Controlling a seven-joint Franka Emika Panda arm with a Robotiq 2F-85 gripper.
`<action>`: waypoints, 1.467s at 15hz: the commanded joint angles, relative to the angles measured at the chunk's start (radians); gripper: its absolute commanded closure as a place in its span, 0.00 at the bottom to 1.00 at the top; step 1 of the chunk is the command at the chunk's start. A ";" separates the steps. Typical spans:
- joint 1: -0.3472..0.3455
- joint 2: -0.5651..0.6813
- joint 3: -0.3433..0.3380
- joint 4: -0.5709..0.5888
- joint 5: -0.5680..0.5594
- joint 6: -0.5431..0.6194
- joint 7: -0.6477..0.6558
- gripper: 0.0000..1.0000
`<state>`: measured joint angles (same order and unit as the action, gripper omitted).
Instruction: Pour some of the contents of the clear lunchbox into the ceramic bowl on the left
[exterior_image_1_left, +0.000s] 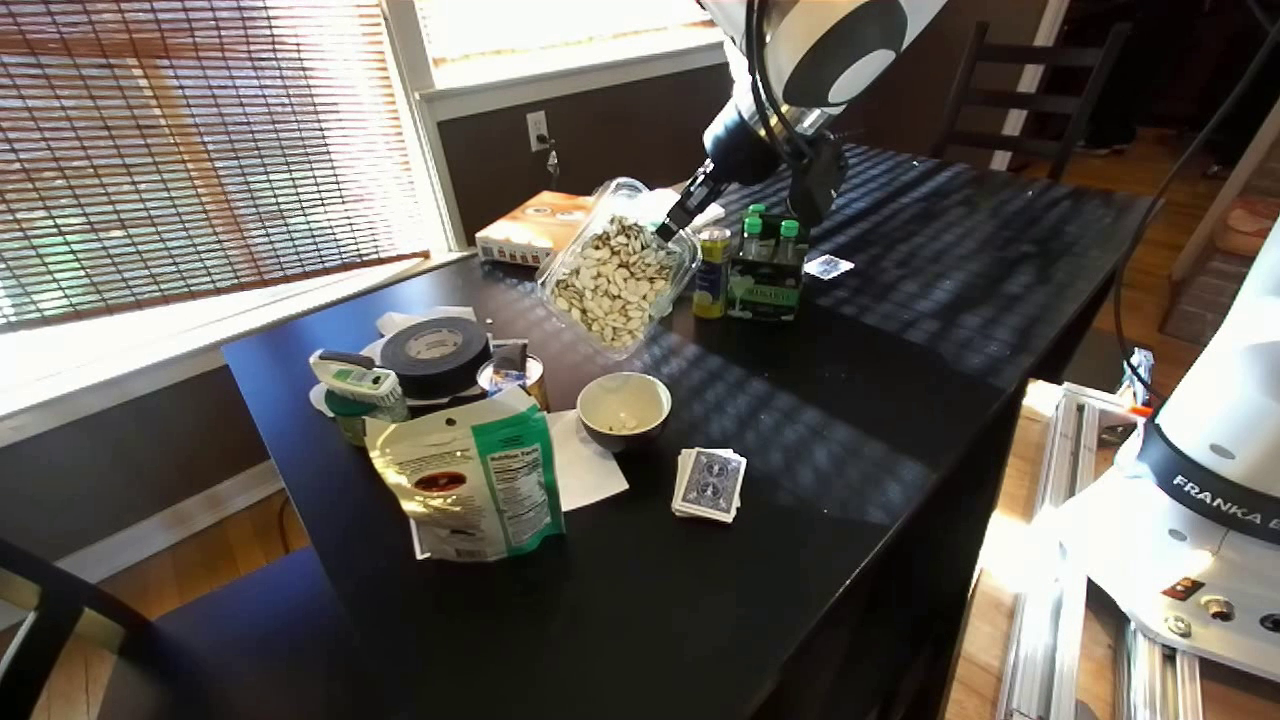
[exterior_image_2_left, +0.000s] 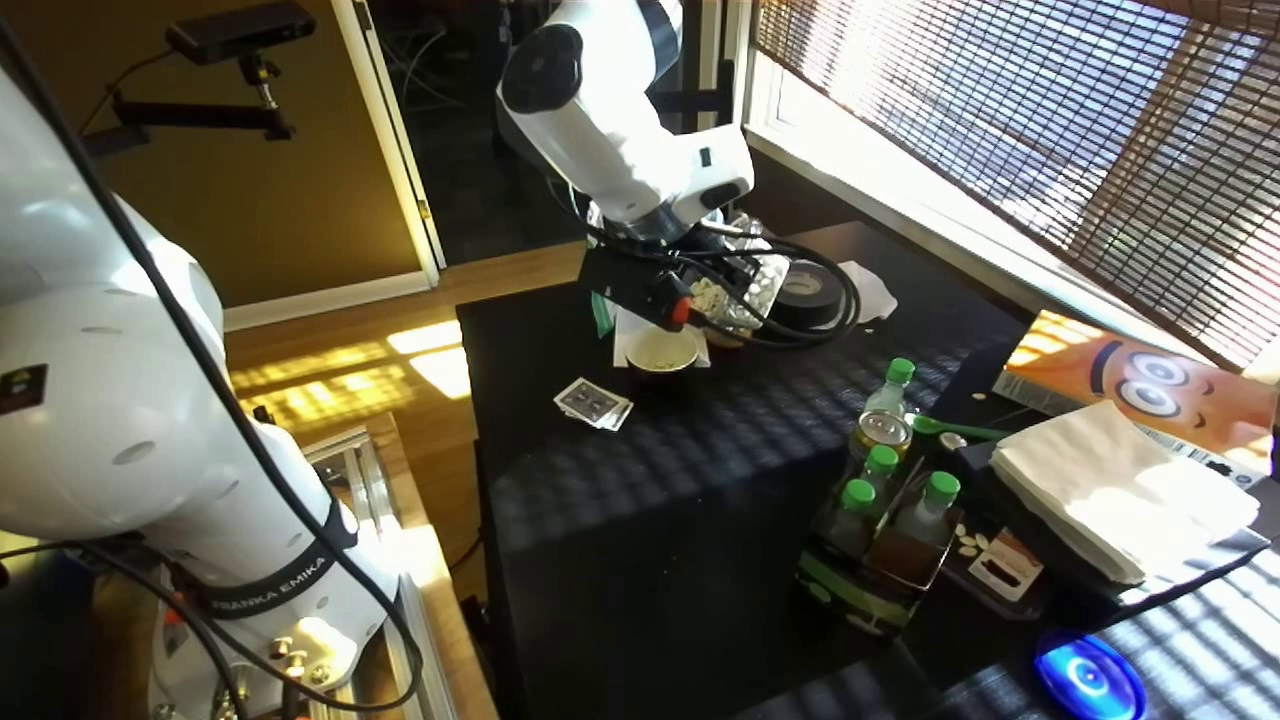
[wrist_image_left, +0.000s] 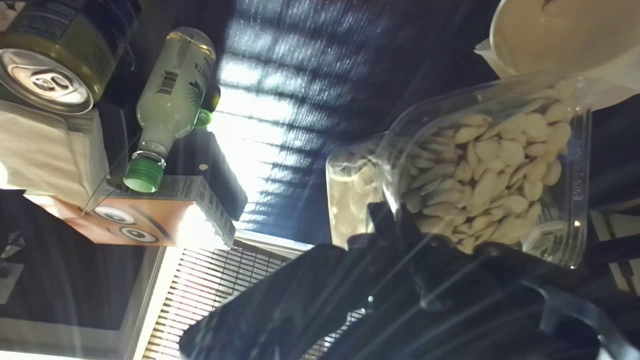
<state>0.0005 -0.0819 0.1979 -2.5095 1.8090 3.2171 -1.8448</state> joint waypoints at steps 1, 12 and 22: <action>-0.007 -0.033 0.010 0.020 0.061 0.032 -0.061 0.99; -0.002 -0.016 0.015 0.017 0.050 0.025 -0.052 0.99; -0.006 0.005 0.017 0.026 0.040 0.035 -0.030 0.99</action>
<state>0.0001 -0.0807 0.2111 -2.5048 1.8197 3.2396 -1.8602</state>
